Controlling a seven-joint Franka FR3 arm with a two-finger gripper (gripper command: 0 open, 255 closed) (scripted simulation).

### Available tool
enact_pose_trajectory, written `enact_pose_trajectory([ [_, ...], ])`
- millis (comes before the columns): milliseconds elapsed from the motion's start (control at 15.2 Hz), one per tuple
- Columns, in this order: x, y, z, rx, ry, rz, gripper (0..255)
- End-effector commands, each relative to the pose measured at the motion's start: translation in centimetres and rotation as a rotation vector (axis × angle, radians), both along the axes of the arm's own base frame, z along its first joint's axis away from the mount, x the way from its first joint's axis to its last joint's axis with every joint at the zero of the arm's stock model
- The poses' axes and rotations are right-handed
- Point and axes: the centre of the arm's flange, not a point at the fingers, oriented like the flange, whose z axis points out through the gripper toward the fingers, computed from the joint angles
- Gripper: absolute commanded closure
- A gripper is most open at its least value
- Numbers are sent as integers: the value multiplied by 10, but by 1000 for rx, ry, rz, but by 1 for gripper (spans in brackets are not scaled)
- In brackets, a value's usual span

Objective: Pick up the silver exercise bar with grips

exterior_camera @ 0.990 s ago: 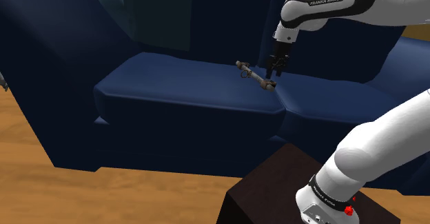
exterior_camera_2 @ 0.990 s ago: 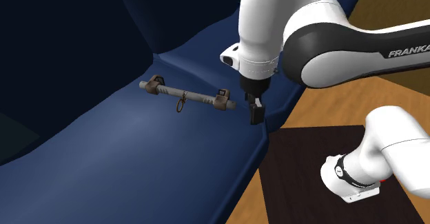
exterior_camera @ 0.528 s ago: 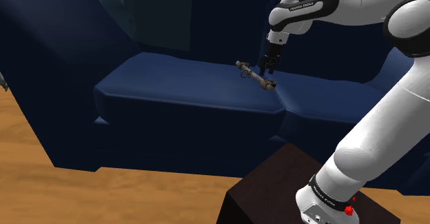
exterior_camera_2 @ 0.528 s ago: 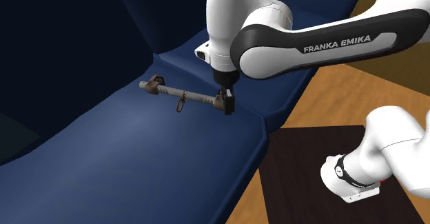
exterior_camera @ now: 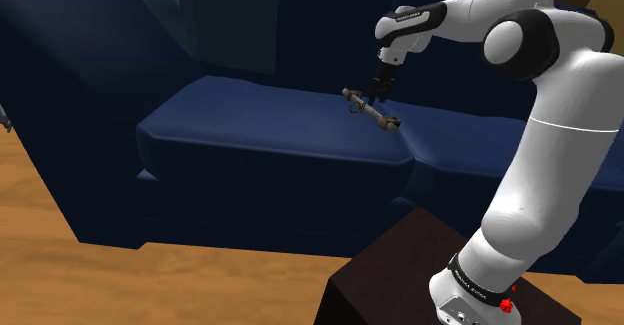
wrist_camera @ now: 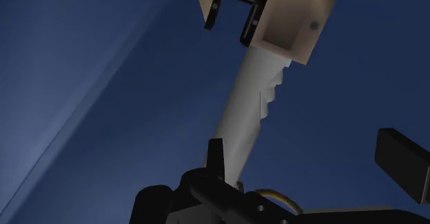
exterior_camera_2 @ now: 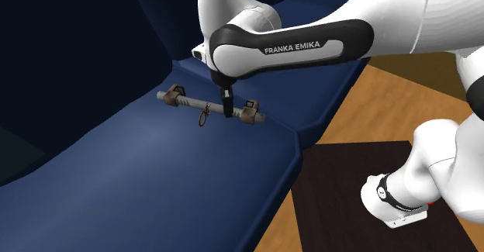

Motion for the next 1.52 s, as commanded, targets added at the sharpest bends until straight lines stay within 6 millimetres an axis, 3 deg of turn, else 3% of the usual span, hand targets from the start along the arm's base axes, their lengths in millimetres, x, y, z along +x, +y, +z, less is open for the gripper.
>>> enact_pose_trajectory([
  [0, 19, -15, -9, 2, -11, 10, 0],
  [264, 59, -45, -22, 7, -30, 27, 0],
  [792, 59, -45, -62, 7, -30, 27, 0],
  [924, 59, -45, -62, 7, -30, 27, 0],
  [990, 58, -45, -63, 7, -30, 27, 255],
  [1452, 58, -45, -62, 7, -30, 27, 255],
])
